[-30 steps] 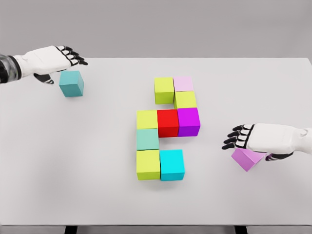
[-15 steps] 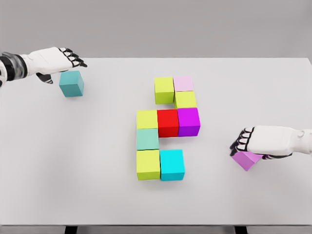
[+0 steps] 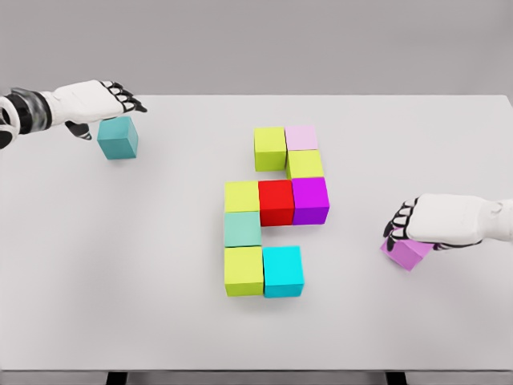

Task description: Assemble the squares on the desktop into the number 2

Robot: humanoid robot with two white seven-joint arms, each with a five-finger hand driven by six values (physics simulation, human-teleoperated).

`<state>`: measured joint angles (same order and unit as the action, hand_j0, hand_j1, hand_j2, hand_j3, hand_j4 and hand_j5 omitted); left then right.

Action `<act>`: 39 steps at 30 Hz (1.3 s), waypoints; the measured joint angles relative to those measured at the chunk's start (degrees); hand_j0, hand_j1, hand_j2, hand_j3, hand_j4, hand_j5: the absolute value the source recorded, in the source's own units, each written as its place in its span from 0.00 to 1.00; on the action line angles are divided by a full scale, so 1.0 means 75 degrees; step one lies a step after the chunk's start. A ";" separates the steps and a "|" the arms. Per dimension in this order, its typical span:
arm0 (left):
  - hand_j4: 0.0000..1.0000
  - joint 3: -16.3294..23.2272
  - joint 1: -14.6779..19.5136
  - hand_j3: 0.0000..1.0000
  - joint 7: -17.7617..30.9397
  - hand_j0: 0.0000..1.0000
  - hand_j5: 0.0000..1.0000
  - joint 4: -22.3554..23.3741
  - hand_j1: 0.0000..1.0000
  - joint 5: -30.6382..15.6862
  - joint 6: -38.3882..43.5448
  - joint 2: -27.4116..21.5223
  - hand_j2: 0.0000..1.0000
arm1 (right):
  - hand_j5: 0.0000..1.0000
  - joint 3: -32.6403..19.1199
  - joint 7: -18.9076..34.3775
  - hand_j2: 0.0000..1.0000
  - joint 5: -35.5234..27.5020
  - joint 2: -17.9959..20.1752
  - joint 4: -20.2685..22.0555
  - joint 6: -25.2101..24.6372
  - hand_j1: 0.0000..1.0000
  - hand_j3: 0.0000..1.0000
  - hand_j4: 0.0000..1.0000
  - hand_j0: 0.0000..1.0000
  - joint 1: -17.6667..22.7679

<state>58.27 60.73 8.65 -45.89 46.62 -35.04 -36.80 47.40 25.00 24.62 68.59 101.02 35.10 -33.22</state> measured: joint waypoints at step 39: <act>1.00 0.0058 -0.0094 1.00 0.0064 1.00 1.00 0.0509 1.00 0.0331 0.0000 0.0479 1.00 | 0.99 0.0287 -0.0036 0.99 -0.0567 -0.1175 0.0028 0.0001 0.99 0.99 0.99 0.99 -0.0188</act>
<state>58.71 60.03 9.13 -42.07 49.10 -35.04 -33.20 49.55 24.73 20.37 59.78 101.22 35.11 -34.63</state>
